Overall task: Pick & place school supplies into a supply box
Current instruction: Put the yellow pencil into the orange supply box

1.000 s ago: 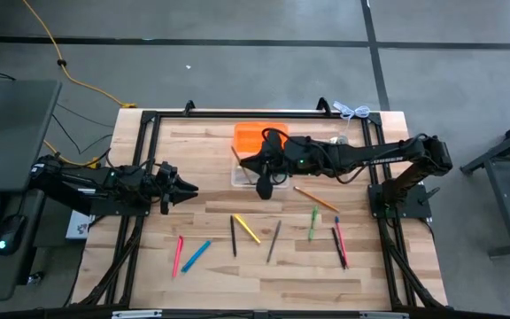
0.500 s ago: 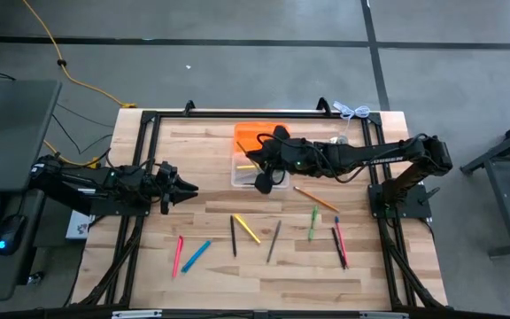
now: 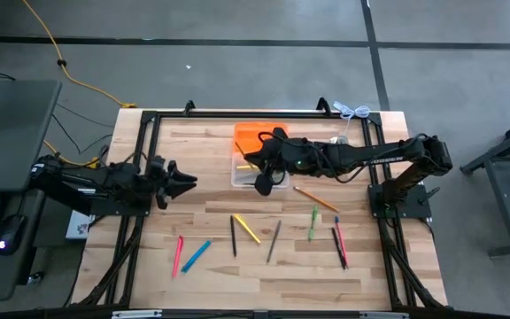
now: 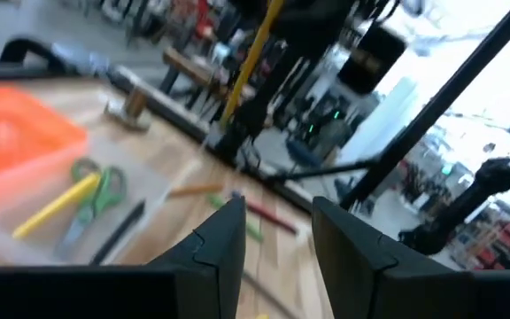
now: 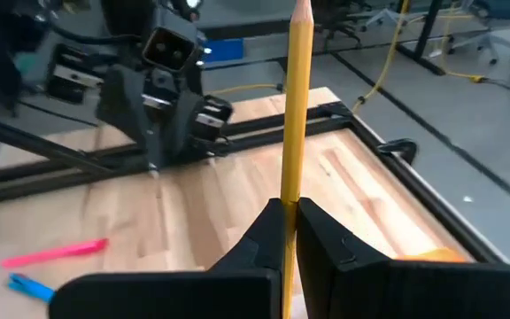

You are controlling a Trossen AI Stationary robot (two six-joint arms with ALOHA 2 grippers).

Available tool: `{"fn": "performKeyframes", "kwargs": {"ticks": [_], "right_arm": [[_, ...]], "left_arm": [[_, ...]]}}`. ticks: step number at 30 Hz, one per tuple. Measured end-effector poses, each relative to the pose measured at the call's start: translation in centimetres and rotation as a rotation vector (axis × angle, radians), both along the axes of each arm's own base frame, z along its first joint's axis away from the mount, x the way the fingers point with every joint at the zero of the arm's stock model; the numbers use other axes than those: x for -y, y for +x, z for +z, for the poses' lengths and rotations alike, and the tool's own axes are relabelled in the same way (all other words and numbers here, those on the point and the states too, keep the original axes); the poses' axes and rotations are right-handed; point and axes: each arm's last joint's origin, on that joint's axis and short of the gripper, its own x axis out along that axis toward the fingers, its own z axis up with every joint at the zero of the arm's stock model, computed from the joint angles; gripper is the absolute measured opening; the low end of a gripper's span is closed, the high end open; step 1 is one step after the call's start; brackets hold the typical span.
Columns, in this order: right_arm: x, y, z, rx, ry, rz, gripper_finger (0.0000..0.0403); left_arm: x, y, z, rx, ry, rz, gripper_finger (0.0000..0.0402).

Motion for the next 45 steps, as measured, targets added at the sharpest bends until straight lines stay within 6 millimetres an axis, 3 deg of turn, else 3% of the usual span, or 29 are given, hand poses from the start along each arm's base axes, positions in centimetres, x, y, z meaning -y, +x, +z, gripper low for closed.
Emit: {"fn": "performKeyframes", "kwargs": {"ticks": [11,16,24,45], "right_arm": [[-0.5,0.5,1.4,0.176,0.152,0.143,0.0001],[-0.6,1.1,1.1,0.205,0.197,0.167,0.0001],[-0.9,2.7,-0.3,0.231,0.268,0.24,0.0001],[-2.7,2.7,-0.3,0.237,0.349,0.28,0.0001]], "left_arm": [[0.0,0.1,1.3,0.133,-0.003,0.02,0.0161],[0.1,0.8,2.0,0.155,0.016,0.009,0.0161],[0.6,2.7,4.6,0.104,0.103,0.004,0.0161],[1.7,8.1,9.7,0.042,0.287,-0.017,0.0161]]}}
